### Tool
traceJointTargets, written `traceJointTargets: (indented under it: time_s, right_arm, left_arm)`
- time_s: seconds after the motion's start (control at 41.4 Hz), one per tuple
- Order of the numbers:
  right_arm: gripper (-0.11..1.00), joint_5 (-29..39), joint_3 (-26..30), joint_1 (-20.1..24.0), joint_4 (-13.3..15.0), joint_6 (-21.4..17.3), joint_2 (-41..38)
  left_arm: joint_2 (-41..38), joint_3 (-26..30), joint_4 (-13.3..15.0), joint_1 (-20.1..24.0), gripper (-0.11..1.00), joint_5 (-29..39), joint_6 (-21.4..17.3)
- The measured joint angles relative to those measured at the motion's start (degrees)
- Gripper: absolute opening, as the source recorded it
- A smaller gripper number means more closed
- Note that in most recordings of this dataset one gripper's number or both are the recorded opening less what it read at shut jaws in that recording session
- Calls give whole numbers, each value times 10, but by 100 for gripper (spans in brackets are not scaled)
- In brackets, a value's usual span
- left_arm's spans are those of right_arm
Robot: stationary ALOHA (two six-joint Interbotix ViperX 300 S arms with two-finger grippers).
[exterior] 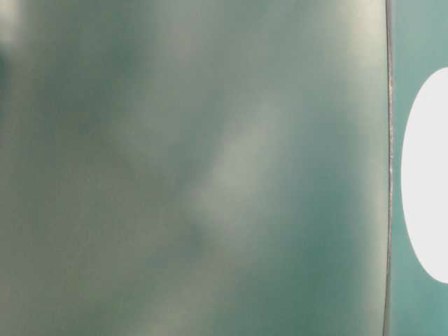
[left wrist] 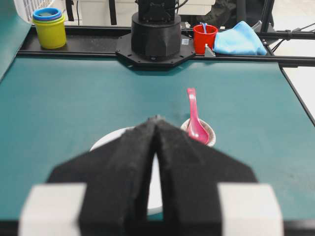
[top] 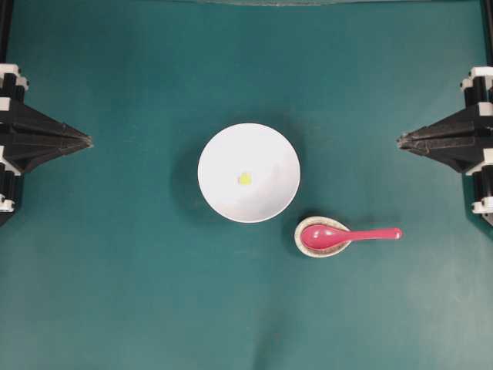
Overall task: Scoop the yellow hexagonal prism block from the bowl with a spoon using the right arm.
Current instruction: 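Move the right gripper toward the pink spoon handle in the spoon rest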
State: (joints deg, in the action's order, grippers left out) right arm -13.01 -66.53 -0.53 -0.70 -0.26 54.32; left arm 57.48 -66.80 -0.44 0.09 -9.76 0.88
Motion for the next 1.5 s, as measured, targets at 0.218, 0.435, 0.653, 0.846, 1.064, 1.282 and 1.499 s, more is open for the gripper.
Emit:
traceJointTargets:
  time_s: [0.218,0.435,0.653,0.846,1.064,1.282,1.499]
  right_arm:
    - [17,0,0,0,-1,0,0]
    - [48,-1,0,1,-3,-1,-1]
    - [55,-19,0,1,-7,-2,-7]
    - [55,-28,0,0,-11,-2,-26]
    - [56,-83,-27,0,-43,-4,-73]
    - [56,-177,-76,20,-85,-5,-138]
    - [56,-311,-126,98,-151,-5,-234]
  left_arm:
    - [-1,0,0,0,1,0,0]
    - [-1,0,0,0,1,-1,0]
    - [-1,0,-1,0,1,0,0]
    - [-1,0,0,0,1,-1,0]
    - [-3,0,0,0,1,0,0]
    - [-4,0,0,0,1,0,0]
    - [-4,-1,0,0,1,-1,0]
